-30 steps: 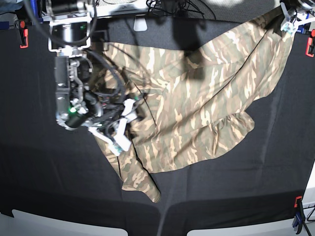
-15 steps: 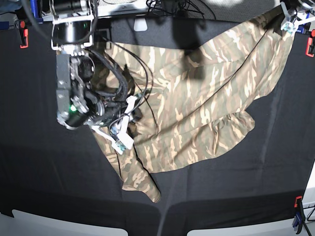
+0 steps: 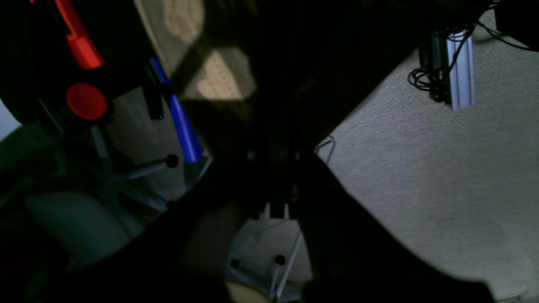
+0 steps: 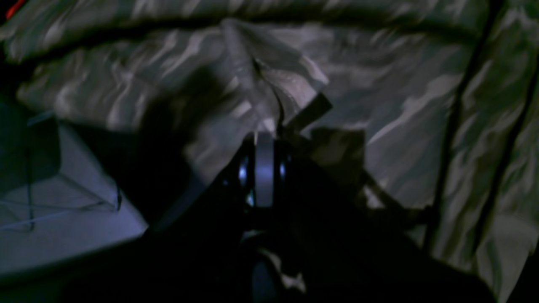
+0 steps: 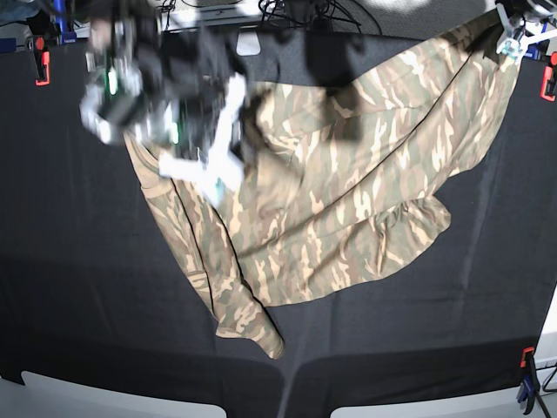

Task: Layout the t-shirt on the table in an organized manner, then fold the t-shirt properly
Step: 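Pull the held edge with the right gripper away from the left gripper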

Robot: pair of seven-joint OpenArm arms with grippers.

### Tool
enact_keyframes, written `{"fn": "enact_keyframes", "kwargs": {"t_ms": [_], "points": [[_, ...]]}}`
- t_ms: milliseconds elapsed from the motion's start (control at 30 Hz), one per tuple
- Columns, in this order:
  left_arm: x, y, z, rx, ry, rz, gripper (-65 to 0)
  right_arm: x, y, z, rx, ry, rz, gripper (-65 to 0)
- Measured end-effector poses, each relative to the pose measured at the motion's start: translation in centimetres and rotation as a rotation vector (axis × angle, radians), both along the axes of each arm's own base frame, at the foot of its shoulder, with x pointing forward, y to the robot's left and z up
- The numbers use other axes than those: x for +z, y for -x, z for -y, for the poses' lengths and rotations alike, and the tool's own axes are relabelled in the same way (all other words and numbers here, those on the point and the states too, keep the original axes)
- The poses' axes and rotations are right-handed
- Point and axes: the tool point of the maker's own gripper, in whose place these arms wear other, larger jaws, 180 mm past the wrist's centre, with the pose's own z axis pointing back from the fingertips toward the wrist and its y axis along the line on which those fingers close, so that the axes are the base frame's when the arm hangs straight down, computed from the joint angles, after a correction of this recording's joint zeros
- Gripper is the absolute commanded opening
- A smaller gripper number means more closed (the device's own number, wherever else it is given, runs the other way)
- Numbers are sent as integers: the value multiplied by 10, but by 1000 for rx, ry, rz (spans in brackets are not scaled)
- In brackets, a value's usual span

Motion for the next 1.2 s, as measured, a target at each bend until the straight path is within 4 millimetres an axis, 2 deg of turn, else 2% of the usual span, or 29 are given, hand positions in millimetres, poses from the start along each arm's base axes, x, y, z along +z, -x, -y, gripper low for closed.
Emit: {"fn": "enact_keyframes", "kwargs": {"t_ms": [100, 267, 500, 767, 867, 1000, 1200], "points": [[0, 1, 0, 2, -1, -3, -650, 1, 26, 7, 10, 30, -21, -650], [0, 1, -1, 1, -4, -6, -650, 2, 55, 31, -32, 78, -55, -650], [0, 2, -1, 3, -7, -12, -650, -11, 75, 92, -203, 189, -136, -650], [0, 2, -2, 5, -8, -15, -650, 1, 69, 160, -398, 300, -94, -650], [1, -8, 0, 8, -2, 11, -650, 9, 67, 179, -459, 325, -67, -650], [2, -20, 1, 7, 3, 40, -650, 16, 67, 196, -511, 342, -43, -650], [17, -47, 10, -17, 15, 128, -650, 18, 66, 198, -521, 338, -36, -650]]}}
